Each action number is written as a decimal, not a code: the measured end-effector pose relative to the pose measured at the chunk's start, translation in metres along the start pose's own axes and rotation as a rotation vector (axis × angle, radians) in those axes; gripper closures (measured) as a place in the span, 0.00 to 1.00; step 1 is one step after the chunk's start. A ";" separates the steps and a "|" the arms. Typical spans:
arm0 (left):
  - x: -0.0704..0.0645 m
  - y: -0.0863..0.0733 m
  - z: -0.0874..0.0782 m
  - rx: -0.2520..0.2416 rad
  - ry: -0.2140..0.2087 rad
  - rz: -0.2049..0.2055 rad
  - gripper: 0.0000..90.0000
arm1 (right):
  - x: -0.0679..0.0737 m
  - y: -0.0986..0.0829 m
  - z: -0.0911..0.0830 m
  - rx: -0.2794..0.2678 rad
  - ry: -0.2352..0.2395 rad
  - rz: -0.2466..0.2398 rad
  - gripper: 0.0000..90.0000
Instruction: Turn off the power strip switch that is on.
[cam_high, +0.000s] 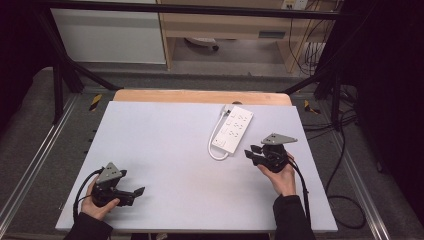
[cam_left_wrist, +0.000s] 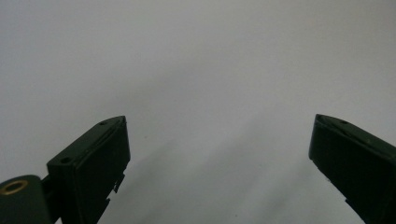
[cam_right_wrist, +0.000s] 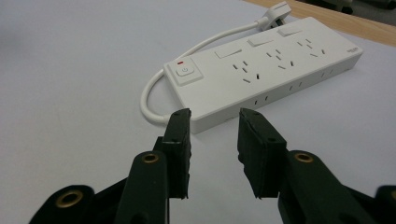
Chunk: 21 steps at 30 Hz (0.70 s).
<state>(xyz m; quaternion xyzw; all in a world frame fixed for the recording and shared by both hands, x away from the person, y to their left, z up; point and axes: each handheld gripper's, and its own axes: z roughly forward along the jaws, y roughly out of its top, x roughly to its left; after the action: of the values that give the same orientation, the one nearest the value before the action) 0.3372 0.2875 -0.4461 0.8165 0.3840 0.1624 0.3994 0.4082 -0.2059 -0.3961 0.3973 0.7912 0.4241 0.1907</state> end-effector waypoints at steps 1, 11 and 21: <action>0.000 0.000 0.000 -0.001 0.000 0.000 0.06 | 0.001 0.001 0.001 0.001 0.000 0.006 0.75; 0.000 0.000 0.000 -0.001 0.000 0.000 0.06 | 0.002 0.007 0.013 -0.002 0.008 0.004 0.86; 0.000 0.000 0.000 -0.001 0.000 -0.001 0.06 | -0.001 0.014 0.024 -0.019 0.013 0.011 0.94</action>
<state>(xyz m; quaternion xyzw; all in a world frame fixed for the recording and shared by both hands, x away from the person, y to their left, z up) 0.3374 0.2879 -0.4461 0.8161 0.3842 0.1625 0.4000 0.4303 -0.1901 -0.3983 0.3972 0.7861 0.4352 0.1871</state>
